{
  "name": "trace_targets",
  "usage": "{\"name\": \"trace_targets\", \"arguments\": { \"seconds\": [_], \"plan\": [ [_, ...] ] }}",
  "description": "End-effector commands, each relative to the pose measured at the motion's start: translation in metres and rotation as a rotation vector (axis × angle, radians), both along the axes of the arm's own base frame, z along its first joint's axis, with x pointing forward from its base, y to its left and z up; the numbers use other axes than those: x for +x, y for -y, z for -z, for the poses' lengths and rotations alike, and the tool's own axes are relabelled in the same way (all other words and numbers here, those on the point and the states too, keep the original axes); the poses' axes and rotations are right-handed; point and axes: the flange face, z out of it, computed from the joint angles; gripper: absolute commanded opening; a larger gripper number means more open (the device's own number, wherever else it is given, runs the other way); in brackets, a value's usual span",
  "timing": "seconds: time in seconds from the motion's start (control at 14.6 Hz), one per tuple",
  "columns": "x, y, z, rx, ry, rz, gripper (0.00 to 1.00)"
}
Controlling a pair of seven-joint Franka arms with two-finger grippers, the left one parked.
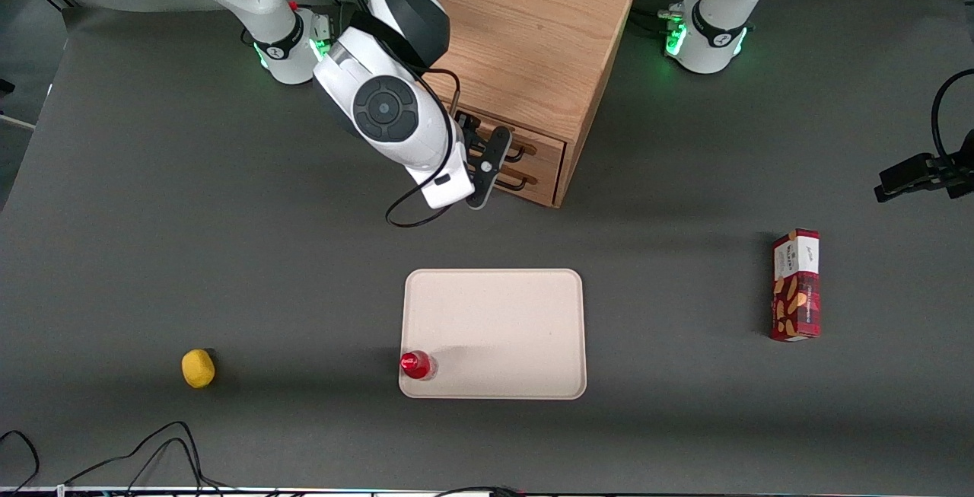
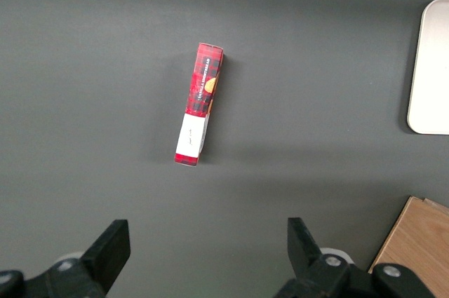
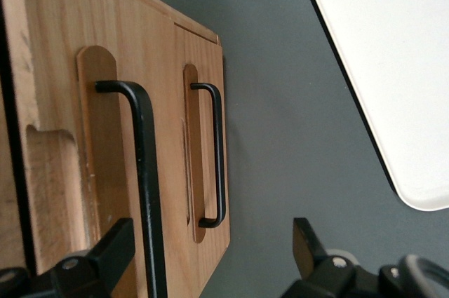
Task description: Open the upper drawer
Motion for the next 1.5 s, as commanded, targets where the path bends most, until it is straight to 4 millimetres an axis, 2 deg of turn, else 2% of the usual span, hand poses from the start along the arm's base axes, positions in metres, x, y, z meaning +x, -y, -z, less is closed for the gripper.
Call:
{"name": "trace_targets", "arguments": {
  "seconds": [0.0, 0.27, 0.68, 1.3, 1.43],
  "plan": [
    [0.001, -0.01, 0.009, 0.02, -0.013, -0.02, 1.0],
    [-0.005, -0.014, 0.016, 0.018, -0.027, -0.033, 1.0],
    [0.0, -0.014, 0.029, 0.003, -0.011, -0.042, 1.0],
    [0.02, 0.001, 0.037, -0.012, 0.024, -0.04, 1.0],
    [0.03, 0.005, 0.036, 0.004, 0.051, -0.022, 1.0]
  ]
}}
